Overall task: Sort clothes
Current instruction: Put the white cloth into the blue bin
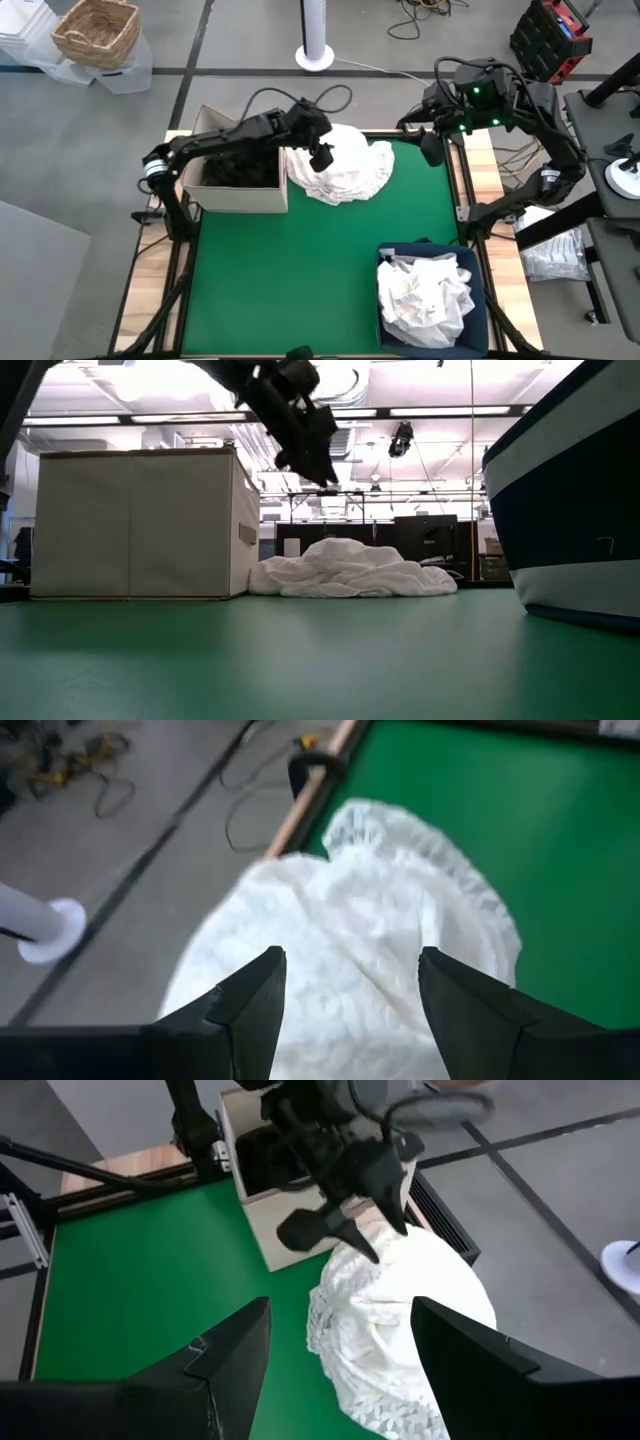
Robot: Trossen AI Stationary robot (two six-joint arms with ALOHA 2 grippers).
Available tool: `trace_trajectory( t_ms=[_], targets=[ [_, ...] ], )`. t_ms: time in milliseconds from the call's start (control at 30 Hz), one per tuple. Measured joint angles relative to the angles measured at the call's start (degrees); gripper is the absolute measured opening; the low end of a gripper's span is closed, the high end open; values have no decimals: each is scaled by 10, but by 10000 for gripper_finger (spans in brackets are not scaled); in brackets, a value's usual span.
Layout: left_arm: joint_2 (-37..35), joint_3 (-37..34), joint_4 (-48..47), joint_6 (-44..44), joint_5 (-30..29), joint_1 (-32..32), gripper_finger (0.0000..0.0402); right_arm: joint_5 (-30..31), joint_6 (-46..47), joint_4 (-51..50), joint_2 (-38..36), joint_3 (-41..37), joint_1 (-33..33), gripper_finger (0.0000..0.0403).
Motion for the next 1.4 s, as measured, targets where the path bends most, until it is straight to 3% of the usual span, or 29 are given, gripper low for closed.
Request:
trace_trajectory(
  t_ms=[833, 967, 1133, 1400],
  targets=[
    [190, 0, 0, -26, 55, -4, 201, 10, -10, 2, 1, -43, 0, 233],
    [204, 1, 1, -26, 68, -3, 147, 10, -9, 2, 1, -43, 0, 233],
    [205, 1, -7, -31, 100, -2, 17, 10, -5, 2, 1, -43, 0, 233],
    [160, 62, -68, -13, 151, -6, 2, 10, -15, 2, 1, -43, 0, 233]
  ],
)
